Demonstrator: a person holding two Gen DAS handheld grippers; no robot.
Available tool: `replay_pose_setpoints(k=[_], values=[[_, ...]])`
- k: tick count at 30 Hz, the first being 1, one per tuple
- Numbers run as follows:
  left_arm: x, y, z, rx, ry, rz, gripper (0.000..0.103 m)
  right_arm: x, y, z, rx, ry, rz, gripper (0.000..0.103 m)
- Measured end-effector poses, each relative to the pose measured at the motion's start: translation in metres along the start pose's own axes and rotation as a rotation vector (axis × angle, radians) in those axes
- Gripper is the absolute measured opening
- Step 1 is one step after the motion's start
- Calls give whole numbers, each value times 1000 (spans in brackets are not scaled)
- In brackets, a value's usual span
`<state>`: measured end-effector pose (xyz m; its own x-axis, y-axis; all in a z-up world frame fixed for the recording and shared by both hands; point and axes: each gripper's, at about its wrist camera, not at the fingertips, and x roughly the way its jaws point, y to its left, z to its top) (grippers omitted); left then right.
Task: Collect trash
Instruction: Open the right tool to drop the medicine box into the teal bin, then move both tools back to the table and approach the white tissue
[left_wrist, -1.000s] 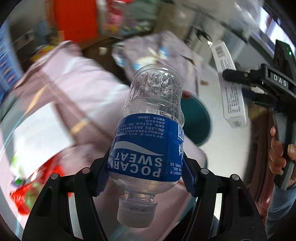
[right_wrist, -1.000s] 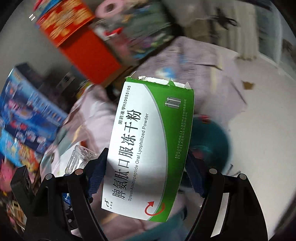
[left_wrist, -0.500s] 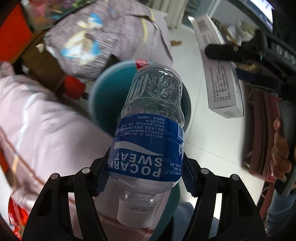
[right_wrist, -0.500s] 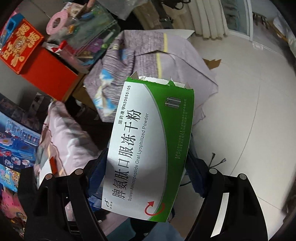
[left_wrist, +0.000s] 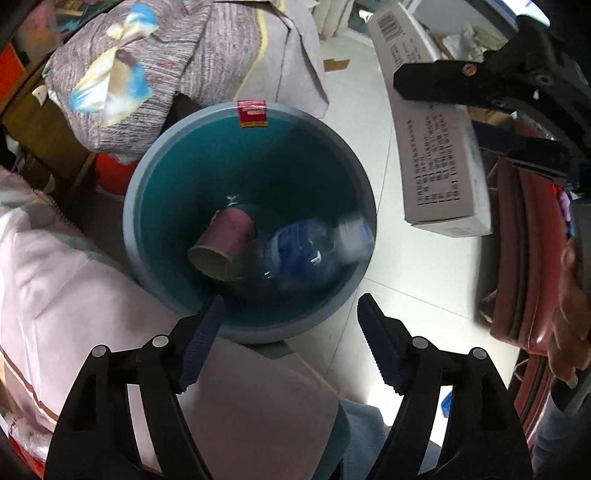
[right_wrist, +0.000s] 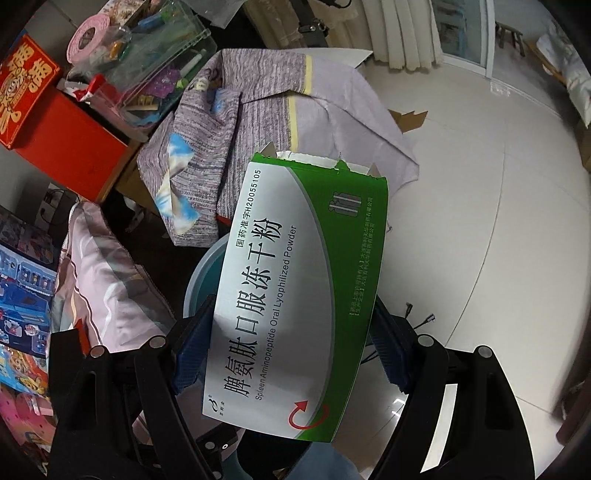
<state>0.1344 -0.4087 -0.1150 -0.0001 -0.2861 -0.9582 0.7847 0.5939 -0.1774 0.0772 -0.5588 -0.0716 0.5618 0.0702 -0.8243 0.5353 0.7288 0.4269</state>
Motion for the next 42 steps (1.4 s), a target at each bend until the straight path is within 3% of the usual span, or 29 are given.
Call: replay_pose_setpoints(k=[6,15,27,32,42], values=[[-17,21,-15,-73,-40,-5,85,9,15,-1,-27,21,3,75],[-36,47,-32,-149,-85,-22,86,20,31,-4,-54,50,-3,75],[-53,61,-48,-184,-122,-11,92,50,52,-13,-89,156,-2,78],[-54,66,-52,-188,-129,-14,92,50,51,-16,-80,161,-28,84],[-67,75,-65,-217,-155,-9,92,38,58,-22,-76,164,-48,84]])
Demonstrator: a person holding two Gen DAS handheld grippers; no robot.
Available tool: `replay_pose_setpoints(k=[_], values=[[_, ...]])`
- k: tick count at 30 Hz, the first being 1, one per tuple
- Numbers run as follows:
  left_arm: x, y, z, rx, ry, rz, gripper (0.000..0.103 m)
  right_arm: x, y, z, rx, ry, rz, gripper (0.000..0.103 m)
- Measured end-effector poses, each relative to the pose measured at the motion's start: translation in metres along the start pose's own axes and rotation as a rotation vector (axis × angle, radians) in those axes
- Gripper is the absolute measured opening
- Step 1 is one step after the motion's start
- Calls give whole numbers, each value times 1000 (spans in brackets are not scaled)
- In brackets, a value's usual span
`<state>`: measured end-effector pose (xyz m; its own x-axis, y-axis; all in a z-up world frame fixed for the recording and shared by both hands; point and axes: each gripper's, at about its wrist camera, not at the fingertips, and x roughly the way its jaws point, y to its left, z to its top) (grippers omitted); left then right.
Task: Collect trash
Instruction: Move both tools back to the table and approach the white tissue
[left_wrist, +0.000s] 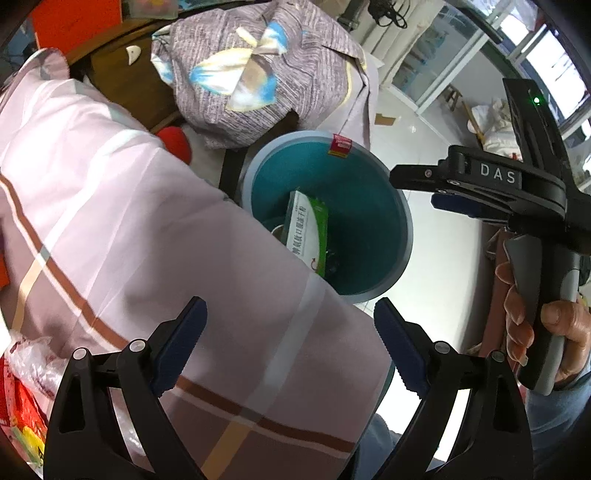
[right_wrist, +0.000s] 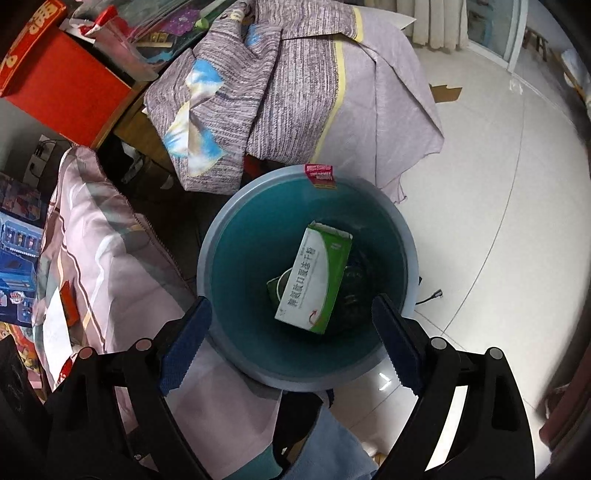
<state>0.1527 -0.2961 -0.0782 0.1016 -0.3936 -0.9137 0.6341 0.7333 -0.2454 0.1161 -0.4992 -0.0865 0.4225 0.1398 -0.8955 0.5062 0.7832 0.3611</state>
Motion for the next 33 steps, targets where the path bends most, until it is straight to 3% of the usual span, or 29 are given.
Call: replay_pose_setpoints(k=[8,15,25,33], values=[[-22,13,-19,-29,-35,11,92,-11,26,-18,-47,11,2,84],[-54,49,-48,-104,-97,33,95,-15,72,-41,-132,30,18,84],[-109,126,-97,-233,-189,123,96,-7,155,-76,-272,86,40,84],[-165,211,-142,-370,-283,210,97,8,252,-97,-428,119,69,84]])
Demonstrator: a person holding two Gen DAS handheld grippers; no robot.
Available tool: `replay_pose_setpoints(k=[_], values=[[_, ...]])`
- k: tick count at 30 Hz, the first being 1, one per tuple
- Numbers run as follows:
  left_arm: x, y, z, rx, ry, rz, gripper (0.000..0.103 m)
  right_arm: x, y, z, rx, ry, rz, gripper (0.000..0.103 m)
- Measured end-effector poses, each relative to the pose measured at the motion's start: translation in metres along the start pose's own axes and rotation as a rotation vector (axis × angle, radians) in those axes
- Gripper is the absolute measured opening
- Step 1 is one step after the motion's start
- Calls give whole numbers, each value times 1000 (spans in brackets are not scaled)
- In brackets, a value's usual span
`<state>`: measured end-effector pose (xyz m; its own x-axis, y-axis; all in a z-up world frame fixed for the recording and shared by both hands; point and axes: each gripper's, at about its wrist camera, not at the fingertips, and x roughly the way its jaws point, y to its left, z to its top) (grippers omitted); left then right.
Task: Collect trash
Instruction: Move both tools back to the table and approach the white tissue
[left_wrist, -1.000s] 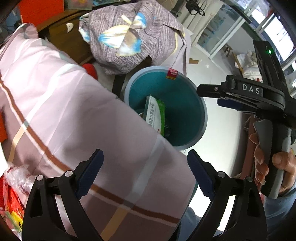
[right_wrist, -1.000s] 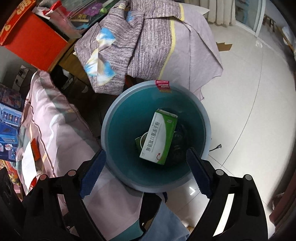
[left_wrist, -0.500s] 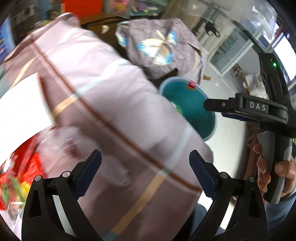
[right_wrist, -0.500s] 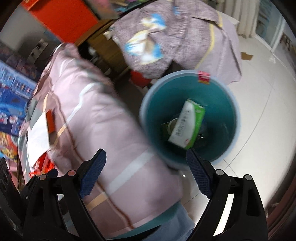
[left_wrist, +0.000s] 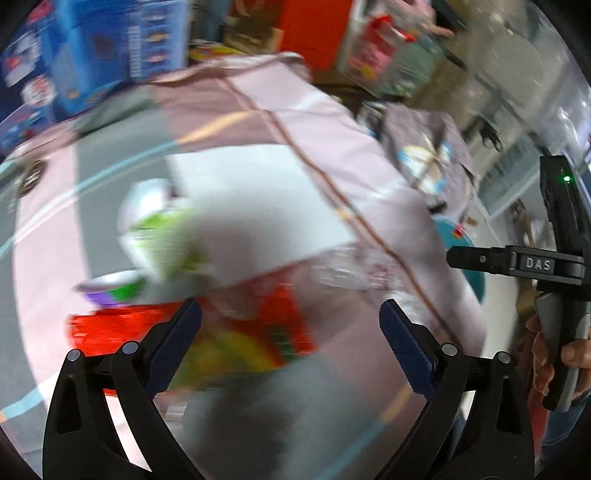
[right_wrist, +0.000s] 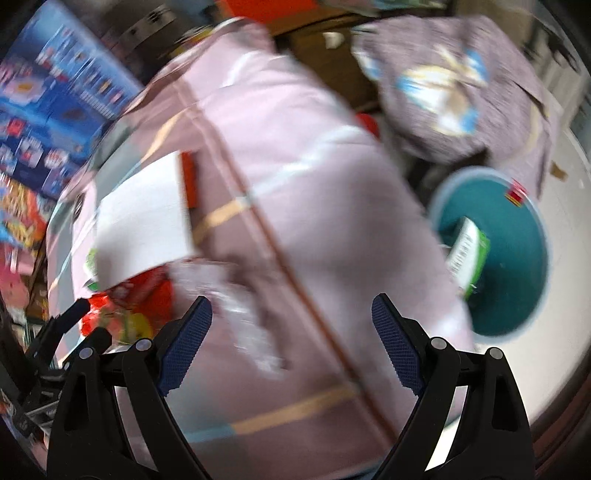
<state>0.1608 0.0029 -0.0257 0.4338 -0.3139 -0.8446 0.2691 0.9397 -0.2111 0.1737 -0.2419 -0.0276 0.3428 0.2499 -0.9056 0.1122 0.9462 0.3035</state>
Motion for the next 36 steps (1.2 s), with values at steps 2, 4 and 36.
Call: replay_pose_setpoints(k=[2,4,36], values=[[-5,18,-1,-19,-6,21,97,7,24,5,-36,11,15,84],[-11,39,-8,-47,-13,37,97,16,50,10,-74,24,32,84],[-3,120,-54,-205,38,43,97,94,154,34,-313,13,12,58]])
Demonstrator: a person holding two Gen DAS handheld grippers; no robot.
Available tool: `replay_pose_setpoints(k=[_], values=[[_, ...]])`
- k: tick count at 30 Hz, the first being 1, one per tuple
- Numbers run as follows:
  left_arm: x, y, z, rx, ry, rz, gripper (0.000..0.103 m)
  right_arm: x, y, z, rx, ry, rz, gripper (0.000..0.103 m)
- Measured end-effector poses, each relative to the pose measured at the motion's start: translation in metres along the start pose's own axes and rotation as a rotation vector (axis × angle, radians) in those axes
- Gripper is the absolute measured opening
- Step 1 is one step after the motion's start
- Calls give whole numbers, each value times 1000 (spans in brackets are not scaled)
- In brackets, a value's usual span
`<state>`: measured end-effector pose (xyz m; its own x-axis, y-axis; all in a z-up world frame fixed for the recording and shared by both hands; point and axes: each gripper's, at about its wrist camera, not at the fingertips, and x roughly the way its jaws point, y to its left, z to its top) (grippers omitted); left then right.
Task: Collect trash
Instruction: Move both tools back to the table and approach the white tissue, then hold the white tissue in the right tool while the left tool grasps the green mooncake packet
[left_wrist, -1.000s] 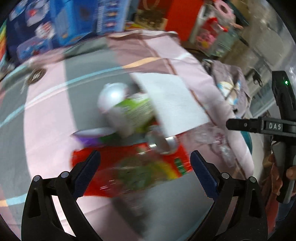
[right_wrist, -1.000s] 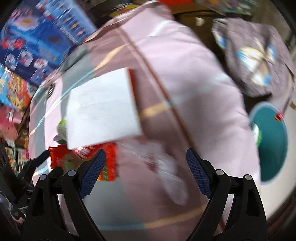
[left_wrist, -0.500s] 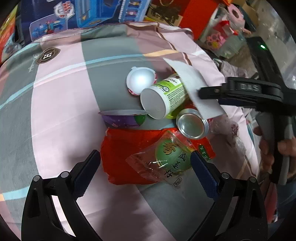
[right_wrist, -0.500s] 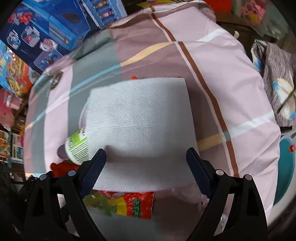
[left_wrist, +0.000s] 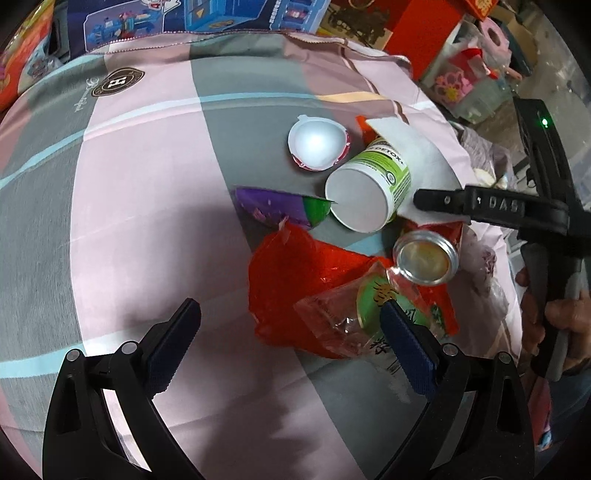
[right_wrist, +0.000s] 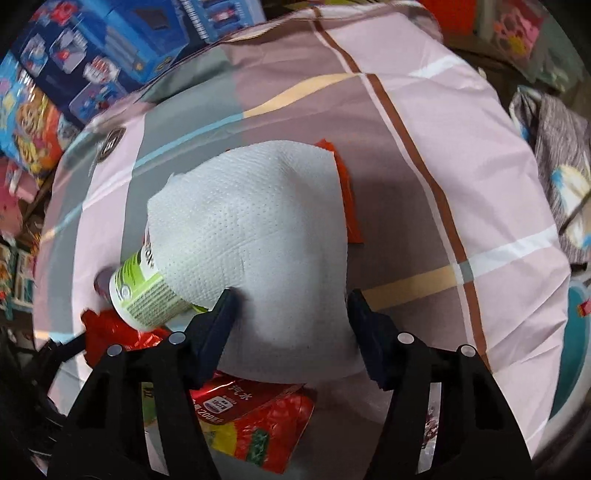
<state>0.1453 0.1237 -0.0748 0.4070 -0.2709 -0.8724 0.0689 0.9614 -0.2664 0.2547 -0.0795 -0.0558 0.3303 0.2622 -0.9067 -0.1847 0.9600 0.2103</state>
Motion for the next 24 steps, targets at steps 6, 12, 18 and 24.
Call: replay_pose_setpoints(k=[6,12,18,24], values=[[-7,-12,-3,33,-13,2,97,-17,2,0,-7,-42,6,10],[-11,-26,-7,66,-18,9,97,-35,-6,-7,11,-59,38,4],[-10,-46,-12,123,-10,25,97,-67,-20,-12,46,-125,39,4],[-7,-44,-23,111,6,44,97,-80,-29,-24,57,-136,57,4]])
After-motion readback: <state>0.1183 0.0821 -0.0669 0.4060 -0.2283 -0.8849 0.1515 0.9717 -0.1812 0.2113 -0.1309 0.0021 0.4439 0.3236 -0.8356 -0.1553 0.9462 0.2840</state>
